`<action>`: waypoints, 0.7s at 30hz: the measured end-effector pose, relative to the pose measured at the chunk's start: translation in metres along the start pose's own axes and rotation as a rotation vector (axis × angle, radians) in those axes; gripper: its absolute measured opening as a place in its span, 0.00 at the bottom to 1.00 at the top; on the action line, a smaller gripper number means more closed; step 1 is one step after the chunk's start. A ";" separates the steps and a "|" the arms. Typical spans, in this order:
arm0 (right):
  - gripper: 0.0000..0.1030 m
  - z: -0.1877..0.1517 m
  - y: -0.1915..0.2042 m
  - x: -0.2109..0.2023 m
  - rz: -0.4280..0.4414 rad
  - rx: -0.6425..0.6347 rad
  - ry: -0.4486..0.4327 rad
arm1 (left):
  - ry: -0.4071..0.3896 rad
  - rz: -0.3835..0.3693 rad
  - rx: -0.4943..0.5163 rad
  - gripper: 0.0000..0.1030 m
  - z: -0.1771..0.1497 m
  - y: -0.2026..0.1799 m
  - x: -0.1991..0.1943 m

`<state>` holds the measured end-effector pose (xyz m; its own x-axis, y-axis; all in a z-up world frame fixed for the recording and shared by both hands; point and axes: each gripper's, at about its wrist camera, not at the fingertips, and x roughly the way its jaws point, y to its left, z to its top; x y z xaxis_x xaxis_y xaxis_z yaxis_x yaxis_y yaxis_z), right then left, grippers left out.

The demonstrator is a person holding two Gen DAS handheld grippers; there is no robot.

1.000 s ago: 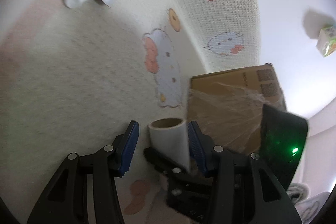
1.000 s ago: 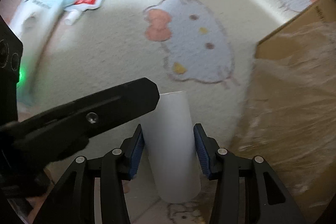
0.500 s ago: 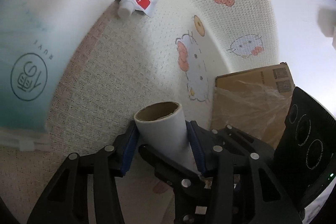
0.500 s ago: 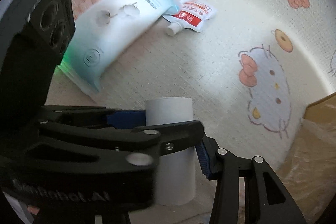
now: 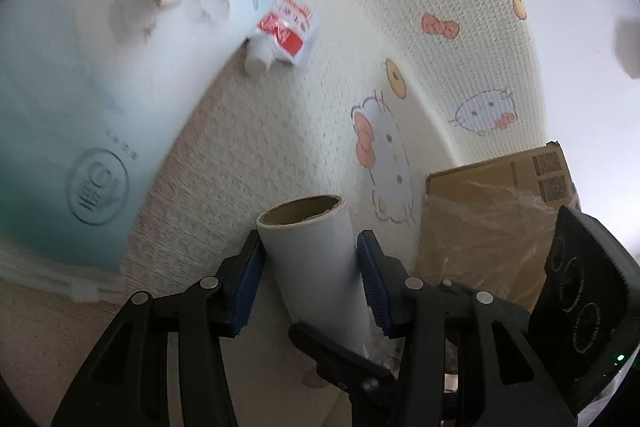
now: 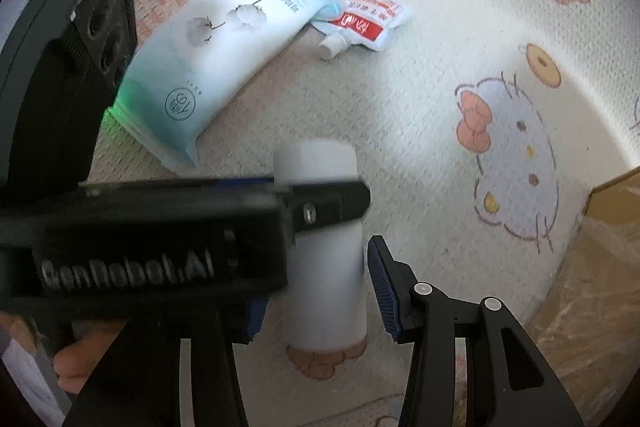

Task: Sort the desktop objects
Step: 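Lift the white tube with the left gripper toward the cardboard box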

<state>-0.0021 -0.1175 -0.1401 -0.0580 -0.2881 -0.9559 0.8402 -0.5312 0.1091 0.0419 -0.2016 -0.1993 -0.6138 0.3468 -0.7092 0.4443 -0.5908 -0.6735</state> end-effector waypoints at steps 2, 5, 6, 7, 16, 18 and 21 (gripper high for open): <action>0.42 0.000 0.001 0.000 0.009 0.003 0.008 | -0.008 0.005 0.007 0.50 0.001 -0.001 -0.002; 0.41 0.001 0.005 -0.002 0.009 -0.011 -0.002 | -0.022 0.018 -0.002 0.50 0.000 -0.001 -0.004; 0.41 0.001 0.006 -0.002 0.007 -0.017 -0.004 | -0.025 0.027 -0.007 0.50 0.000 -0.001 -0.004; 0.40 0.001 0.008 -0.002 0.002 -0.023 -0.004 | -0.027 0.034 -0.008 0.51 -0.001 -0.001 -0.004; 0.40 0.005 0.002 -0.003 0.036 0.039 0.002 | 0.037 -0.031 -0.014 0.51 -0.014 0.000 0.007; 0.40 0.005 0.003 -0.004 0.038 0.040 0.003 | 0.032 -0.013 -0.006 0.51 -0.015 -0.004 0.008; 0.40 0.006 0.002 -0.006 0.047 0.054 0.003 | 0.014 -0.003 0.017 0.50 -0.016 -0.010 0.006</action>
<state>-0.0033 -0.1215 -0.1324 -0.0177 -0.3110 -0.9502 0.8118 -0.5593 0.1680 0.0441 -0.1814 -0.2001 -0.6062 0.3588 -0.7098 0.4308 -0.6021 -0.6722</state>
